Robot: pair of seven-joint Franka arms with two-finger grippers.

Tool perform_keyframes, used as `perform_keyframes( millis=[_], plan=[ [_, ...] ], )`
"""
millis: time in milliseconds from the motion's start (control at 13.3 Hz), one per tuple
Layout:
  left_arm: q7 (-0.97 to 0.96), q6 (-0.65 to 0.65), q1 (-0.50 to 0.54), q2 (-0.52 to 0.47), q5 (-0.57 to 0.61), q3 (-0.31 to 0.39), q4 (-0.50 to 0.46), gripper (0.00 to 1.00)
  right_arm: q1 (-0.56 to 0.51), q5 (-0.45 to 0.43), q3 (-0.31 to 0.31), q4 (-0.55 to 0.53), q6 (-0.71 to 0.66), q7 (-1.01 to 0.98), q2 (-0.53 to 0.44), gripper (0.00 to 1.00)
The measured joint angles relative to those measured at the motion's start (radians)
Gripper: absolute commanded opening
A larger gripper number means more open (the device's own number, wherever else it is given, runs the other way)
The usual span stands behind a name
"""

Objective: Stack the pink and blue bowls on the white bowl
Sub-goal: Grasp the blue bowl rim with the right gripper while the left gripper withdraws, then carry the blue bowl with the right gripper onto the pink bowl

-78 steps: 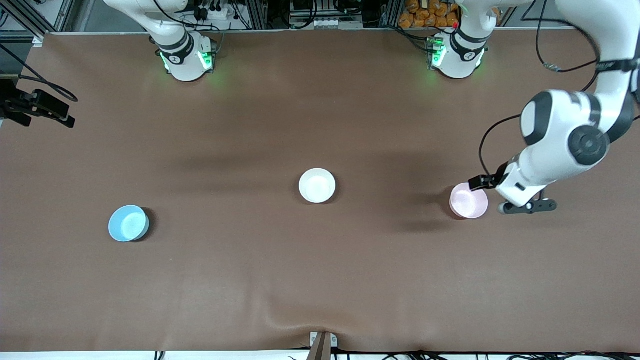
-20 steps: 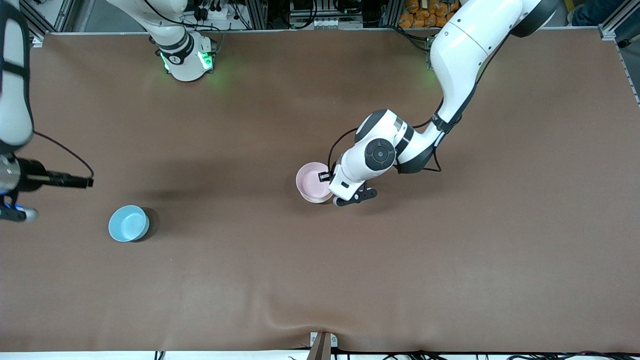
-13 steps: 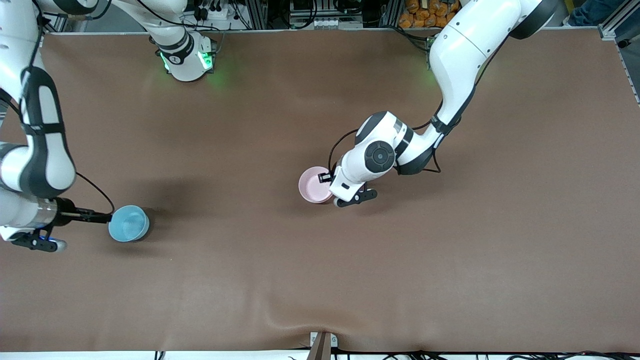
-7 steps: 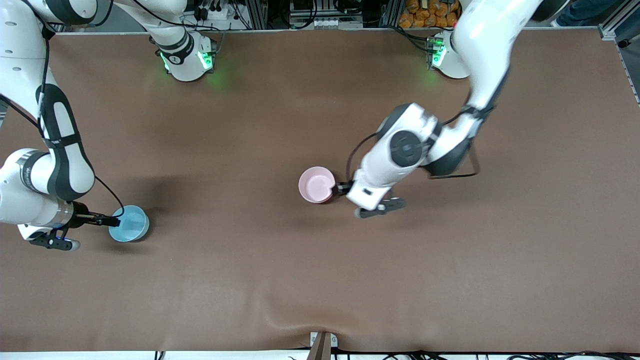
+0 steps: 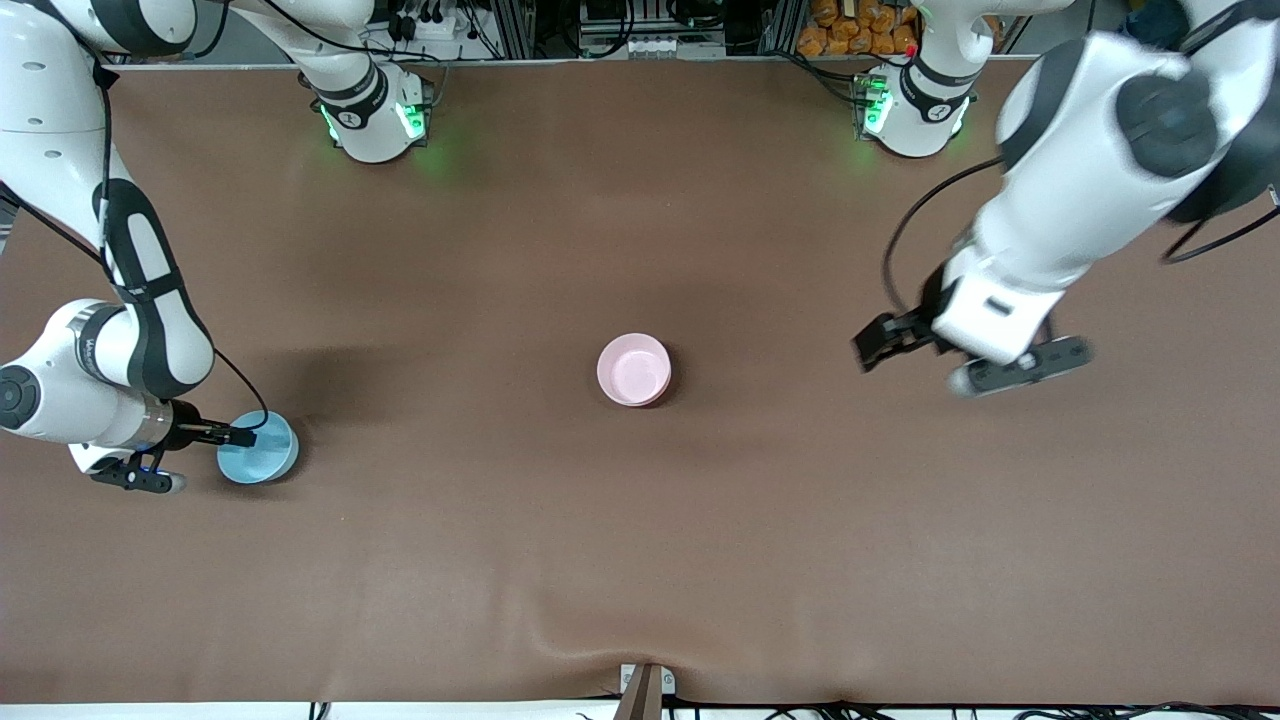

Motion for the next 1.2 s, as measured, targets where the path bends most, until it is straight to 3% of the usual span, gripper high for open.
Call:
perform_keyframes(
  millis=[225, 751, 1202],
  plan=[
    [0.086, -0.113, 0.054, -0.059, 0.001, 0.003, -0.006, 1.00, 0.000, 0.000, 0.002, -0.001, -0.006, 0.000, 0.000, 0.00],
    [0.225, -0.214, 0.152, -0.170, 0.001, 0.006, -0.017, 1.00, 0.004, 0.009, 0.020, 0.010, -0.115, -0.006, -0.083, 0.00],
    [0.274, -0.217, 0.176, -0.175, 0.001, 0.010, -0.022, 1.00, 0.062, 0.176, 0.131, 0.014, -0.274, 0.026, -0.251, 0.00]
  ],
)
